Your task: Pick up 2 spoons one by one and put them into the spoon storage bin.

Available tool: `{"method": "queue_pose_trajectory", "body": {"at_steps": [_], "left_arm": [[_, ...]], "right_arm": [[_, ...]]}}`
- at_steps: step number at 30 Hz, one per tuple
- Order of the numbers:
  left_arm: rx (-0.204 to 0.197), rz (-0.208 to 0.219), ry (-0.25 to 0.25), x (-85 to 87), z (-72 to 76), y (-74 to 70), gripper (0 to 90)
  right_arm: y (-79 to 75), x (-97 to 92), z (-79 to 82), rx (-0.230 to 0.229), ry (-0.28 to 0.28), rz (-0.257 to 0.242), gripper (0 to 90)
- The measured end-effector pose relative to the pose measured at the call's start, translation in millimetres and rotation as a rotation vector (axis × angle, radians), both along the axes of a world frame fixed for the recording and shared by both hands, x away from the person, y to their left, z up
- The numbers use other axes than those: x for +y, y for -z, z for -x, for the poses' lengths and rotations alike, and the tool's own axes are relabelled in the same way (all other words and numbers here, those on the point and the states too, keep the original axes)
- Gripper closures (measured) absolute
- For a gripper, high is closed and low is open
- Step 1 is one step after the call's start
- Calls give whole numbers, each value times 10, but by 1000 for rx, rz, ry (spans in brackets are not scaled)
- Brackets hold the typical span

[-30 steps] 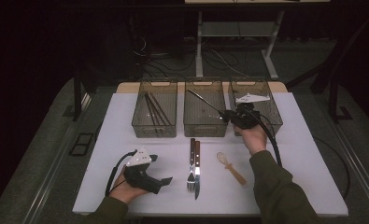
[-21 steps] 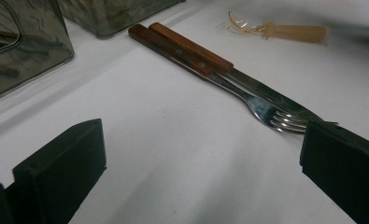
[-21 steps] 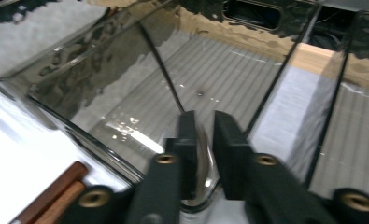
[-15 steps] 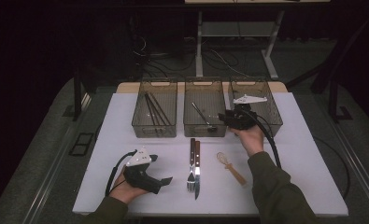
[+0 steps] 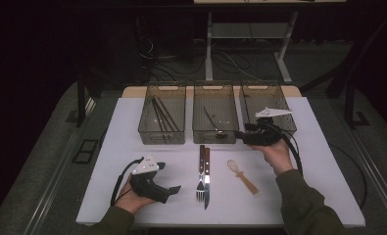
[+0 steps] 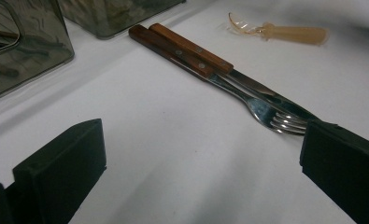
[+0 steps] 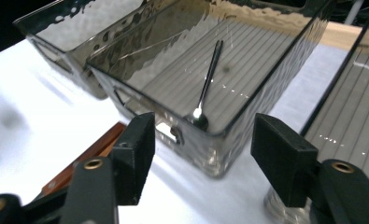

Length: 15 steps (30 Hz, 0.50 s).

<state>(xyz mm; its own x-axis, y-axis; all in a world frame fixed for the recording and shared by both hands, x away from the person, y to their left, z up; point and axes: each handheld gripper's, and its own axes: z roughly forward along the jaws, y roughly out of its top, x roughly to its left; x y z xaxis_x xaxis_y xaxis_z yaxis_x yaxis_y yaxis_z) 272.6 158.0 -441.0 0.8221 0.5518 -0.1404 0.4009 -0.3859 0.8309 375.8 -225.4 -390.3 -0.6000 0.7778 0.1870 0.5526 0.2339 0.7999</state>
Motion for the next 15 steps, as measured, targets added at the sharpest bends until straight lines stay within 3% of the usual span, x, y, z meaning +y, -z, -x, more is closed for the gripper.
{"method": "queue_pose_trajectory", "body": {"at_steps": [11, 15], "left_arm": [[4, -28, 7, -9, -46, 23, 0], [3, -37, -13, -6, -42, 18, 8]], "right_arm": [[55, -162, 220, 11, -61, 29, 355], [81, -211, 314, 18, -76, 39, 348]]}}
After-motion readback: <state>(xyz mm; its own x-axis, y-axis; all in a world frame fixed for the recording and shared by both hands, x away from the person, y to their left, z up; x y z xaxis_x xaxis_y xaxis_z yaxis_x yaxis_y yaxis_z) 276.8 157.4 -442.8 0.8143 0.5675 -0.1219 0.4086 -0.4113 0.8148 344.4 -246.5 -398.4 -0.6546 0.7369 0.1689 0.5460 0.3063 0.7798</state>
